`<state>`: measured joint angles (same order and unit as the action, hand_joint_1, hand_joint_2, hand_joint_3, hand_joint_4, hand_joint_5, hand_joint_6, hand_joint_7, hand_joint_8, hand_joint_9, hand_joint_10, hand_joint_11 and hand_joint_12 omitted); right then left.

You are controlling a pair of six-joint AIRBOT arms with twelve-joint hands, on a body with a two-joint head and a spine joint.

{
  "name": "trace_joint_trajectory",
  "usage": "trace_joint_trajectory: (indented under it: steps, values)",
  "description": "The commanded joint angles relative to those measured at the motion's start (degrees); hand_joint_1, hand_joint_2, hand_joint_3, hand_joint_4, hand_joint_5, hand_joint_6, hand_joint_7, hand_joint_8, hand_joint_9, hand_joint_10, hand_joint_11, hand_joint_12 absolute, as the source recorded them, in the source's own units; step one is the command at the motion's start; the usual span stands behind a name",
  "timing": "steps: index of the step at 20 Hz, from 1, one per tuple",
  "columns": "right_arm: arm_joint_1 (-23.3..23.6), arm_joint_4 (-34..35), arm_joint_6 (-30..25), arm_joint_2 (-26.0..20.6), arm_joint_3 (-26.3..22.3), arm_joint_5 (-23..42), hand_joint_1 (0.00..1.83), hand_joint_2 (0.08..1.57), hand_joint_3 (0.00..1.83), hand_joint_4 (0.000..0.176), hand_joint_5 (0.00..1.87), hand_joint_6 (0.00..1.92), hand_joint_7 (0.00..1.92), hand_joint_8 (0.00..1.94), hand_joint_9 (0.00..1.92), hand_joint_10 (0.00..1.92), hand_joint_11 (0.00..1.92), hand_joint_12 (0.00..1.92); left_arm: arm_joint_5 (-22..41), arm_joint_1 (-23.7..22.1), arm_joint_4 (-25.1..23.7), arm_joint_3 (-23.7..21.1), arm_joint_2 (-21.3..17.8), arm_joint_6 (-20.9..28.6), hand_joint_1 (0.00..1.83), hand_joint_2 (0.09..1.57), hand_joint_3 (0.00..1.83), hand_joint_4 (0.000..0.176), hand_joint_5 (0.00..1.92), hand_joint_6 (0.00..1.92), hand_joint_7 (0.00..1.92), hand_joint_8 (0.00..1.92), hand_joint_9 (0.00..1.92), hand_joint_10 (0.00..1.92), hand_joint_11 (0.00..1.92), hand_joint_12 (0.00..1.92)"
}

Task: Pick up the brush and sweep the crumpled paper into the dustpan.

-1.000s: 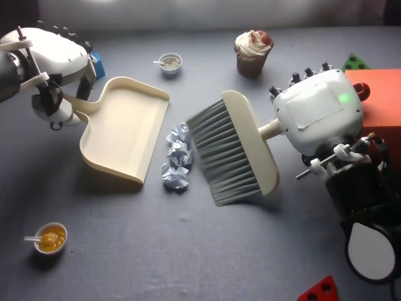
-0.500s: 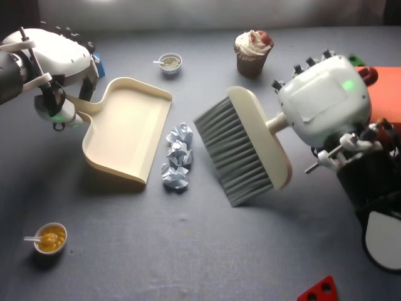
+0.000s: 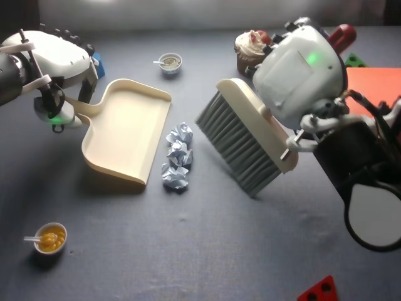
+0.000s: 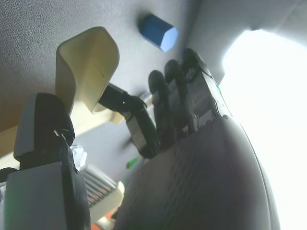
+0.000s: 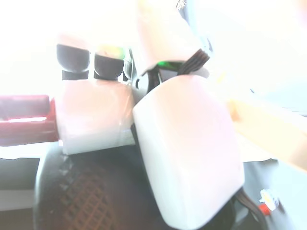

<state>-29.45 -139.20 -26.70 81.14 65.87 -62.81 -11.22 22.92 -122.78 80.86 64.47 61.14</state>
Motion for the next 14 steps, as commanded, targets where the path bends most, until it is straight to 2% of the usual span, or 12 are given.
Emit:
trace_joint_trajectory:
  steps: [1,3,7,10,14]
  values:
    - [1.27,-3.85,2.79,-0.56,-0.36,-5.08,1.66,1.13,0.0,0.176,1.03,1.92,1.07,1.94,1.04,1.92,0.91,1.9,-4.4,-0.16,-1.14,0.31,-0.62,-0.25,1.09,1.16,0.0,0.0,0.91,1.1,0.37,0.01,0.29,0.01,0.23,0.02]
    - [2.73,-1.65,8.09,-0.08,-0.75,-5.03,1.64,1.12,0.0,0.176,1.06,1.92,1.12,1.94,1.09,1.92,0.96,1.92,-4.41,-0.17,-1.14,0.35,-0.62,-0.25,1.11,1.16,0.0,0.0,0.91,1.09,0.35,0.0,0.28,0.01,0.23,0.02]
    - [5.62,1.75,18.6,1.29,-0.51,-4.09,1.62,1.15,0.0,0.176,1.01,1.92,1.05,1.94,1.0,1.92,0.94,1.92,-4.61,-0.15,-1.14,0.33,-0.44,-0.25,1.09,1.15,0.0,0.0,0.92,1.08,0.37,0.0,0.28,0.0,0.23,0.02]
    - [7.86,3.74,23.65,2.51,0.37,-2.49,1.62,1.15,0.0,0.176,1.01,1.92,1.02,1.94,0.97,1.92,0.9,1.92,-4.66,0.17,-1.21,0.31,-0.35,0.17,1.09,1.15,0.0,0.0,0.92,1.07,0.38,0.0,0.3,0.0,0.23,0.02]
    - [10.26,9.87,28.93,3.0,0.35,-2.81,1.65,1.13,0.0,0.176,1.06,1.92,1.09,1.94,1.07,1.92,0.95,1.88,-4.8,0.37,-1.29,0.36,-0.26,0.33,1.08,1.15,0.0,0.0,0.91,1.09,0.37,0.0,0.28,0.0,0.24,0.02]
